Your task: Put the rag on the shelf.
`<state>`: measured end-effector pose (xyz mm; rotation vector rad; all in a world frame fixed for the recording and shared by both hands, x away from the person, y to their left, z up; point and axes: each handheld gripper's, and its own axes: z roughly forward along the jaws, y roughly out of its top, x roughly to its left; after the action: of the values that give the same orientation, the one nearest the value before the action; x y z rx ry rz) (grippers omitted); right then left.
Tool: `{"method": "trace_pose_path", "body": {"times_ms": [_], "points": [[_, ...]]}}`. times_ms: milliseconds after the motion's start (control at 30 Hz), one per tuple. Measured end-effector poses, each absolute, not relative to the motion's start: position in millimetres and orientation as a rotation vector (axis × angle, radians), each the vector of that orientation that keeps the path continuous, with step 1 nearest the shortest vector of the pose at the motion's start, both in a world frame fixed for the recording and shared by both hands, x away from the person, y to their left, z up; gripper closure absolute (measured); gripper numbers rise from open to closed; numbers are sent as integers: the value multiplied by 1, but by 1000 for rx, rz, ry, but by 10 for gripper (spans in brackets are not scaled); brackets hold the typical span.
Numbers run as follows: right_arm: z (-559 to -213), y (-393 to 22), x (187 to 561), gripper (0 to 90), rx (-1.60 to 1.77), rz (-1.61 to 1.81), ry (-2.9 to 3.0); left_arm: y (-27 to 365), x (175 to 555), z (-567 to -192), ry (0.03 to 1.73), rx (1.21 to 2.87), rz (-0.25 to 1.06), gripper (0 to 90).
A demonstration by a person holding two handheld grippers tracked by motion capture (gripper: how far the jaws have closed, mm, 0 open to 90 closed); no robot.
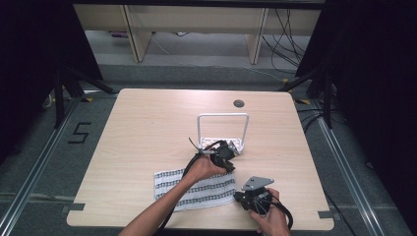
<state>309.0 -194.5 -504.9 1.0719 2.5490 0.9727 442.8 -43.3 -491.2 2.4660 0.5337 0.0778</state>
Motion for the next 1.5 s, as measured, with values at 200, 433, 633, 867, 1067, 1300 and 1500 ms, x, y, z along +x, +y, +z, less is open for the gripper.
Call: {"method": "trace_pose_path", "body": {"times_ms": [200,433,633,867,1067,1300,1500], "points": [[-502,-197,312,865,1049,984,2549,-38,444,-485,511,2451,97,835],[-494,-197,312,870,1045,1038,2513,-27,441,-473,547,2418,104,837],[-481,-199,313,872,1029,1085,2471,-12,437,-452,561,2370,139,837],[-466,-201,316,873,1006,1136,2430,4,433,-428,577,2338,168,838],[-441,-203,321,875,982,1213,2395,20,426,-399,618,2278,203,839],[-394,-209,332,876,943,1282,2311,34,418,-355,653,2174,223,839],[-354,-213,342,877,933,1312,2258,41,415,-330,678,2104,246,839]]}}
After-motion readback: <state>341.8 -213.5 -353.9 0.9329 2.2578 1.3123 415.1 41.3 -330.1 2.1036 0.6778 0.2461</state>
